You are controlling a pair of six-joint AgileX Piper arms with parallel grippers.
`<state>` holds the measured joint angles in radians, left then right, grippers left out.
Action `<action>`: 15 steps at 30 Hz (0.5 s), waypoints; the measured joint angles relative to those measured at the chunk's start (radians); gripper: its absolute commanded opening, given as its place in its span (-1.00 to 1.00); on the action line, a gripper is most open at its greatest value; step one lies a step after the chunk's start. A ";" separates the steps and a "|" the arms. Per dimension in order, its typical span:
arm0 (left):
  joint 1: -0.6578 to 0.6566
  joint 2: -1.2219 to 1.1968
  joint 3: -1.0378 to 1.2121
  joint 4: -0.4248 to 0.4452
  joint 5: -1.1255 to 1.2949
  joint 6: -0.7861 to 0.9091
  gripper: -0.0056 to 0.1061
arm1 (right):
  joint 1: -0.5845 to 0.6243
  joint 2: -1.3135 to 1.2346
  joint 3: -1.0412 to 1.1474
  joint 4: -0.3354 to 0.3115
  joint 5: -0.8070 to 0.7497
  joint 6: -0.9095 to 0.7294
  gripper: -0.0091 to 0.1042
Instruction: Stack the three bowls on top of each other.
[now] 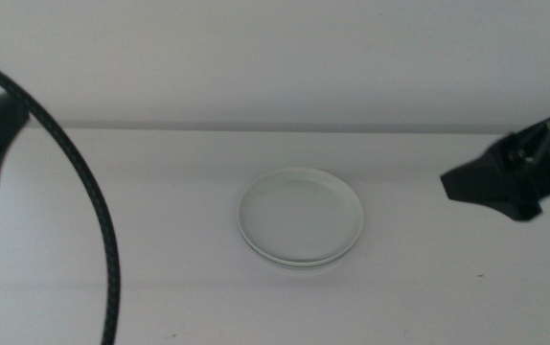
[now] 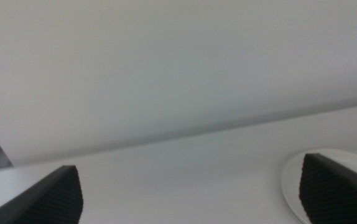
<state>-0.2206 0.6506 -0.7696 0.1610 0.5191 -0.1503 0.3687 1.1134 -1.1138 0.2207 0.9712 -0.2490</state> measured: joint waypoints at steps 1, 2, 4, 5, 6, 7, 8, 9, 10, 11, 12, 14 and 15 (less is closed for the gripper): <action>0.002 -0.005 0.013 -0.014 -0.004 0.000 0.78 | 0.000 -0.011 0.008 -0.013 0.000 0.000 0.80; 0.002 -0.010 0.031 -0.037 -0.006 0.000 0.78 | 0.000 -0.026 0.016 -0.030 -0.002 0.000 0.80; 0.014 -0.029 0.068 -0.079 -0.012 0.000 0.78 | 0.000 -0.052 0.027 -0.057 -0.012 0.000 0.80; 0.020 -0.040 0.084 -0.089 -0.013 0.000 0.78 | 0.000 -0.069 0.039 -0.070 -0.028 0.000 0.80; 0.030 -0.052 0.107 -0.097 -0.013 0.000 0.78 | 0.000 -0.088 0.056 -0.082 -0.059 0.000 0.80; 0.041 -0.066 0.133 -0.105 -0.020 0.000 0.78 | 0.000 -0.113 0.082 -0.090 -0.097 0.000 0.80; 0.054 -0.078 0.163 -0.111 -0.038 0.000 0.78 | 0.000 -0.141 0.116 -0.094 -0.157 0.000 0.80; 0.068 -0.096 0.198 -0.116 -0.064 0.000 0.78 | 0.000 -0.172 0.158 -0.096 -0.226 0.000 0.80; 0.086 -0.117 0.239 -0.120 -0.099 0.000 0.78 | 0.000 -0.196 0.197 -0.096 -0.289 0.000 0.80; 0.103 -0.137 0.275 -0.126 -0.132 0.000 0.78 | 0.000 -0.226 0.252 -0.097 -0.367 0.000 0.80; 0.126 -0.163 0.321 -0.129 -0.175 0.000 0.78 | 0.000 -0.253 0.311 -0.094 -0.443 0.000 0.80; 0.172 -0.214 0.405 -0.131 -0.246 0.000 0.78 | 0.000 -0.299 0.423 -0.042 -0.577 0.000 0.80; 0.197 -0.244 0.450 -0.131 -0.276 0.000 0.78 | 0.000 -0.323 0.481 0.008 -0.635 0.000 0.80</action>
<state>-0.0237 0.4067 -0.3199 0.0296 0.2433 -0.1503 0.3687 0.7905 -0.6325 0.2284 0.3357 -0.2490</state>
